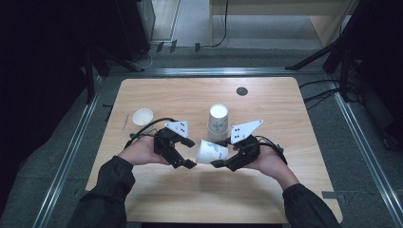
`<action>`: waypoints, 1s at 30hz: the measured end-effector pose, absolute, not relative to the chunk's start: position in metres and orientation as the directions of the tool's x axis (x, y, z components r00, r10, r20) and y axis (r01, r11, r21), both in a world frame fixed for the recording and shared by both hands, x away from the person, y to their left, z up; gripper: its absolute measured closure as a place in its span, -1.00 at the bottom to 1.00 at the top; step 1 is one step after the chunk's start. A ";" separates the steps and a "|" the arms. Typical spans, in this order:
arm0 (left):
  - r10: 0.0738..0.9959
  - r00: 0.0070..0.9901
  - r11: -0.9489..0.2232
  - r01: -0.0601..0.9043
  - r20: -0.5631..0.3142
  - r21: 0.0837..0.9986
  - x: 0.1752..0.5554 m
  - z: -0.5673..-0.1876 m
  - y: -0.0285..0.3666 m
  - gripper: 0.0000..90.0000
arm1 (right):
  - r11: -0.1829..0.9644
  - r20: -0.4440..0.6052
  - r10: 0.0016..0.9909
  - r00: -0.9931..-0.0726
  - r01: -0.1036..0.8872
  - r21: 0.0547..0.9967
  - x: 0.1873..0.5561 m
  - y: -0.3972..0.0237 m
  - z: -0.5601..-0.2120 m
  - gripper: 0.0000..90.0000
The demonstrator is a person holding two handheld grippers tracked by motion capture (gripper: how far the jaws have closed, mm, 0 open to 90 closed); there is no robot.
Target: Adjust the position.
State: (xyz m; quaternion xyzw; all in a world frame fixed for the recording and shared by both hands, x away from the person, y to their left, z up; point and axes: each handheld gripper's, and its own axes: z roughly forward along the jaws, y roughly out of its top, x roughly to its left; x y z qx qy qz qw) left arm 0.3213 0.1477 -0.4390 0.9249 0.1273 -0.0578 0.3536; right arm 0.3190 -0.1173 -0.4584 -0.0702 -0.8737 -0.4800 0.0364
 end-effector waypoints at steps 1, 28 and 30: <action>0.197 0.960 -0.710 0.279 -0.197 0.647 0.321 -0.439 0.148 -0.56 | 0.526 0.136 0.087 -0.987 0.161 0.835 0.319 -0.118 -0.458 -0.25; 0.172 0.962 -0.568 0.272 -0.211 0.777 0.314 -0.439 0.138 -0.53 | 0.478 0.169 0.047 -0.985 0.171 0.862 0.319 -0.114 -0.457 -0.25; 0.173 0.962 -0.570 0.273 -0.211 0.775 0.314 -0.438 0.139 -0.50 | 0.477 0.168 0.046 -0.985 0.170 0.862 0.319 -0.114 -0.457 -0.25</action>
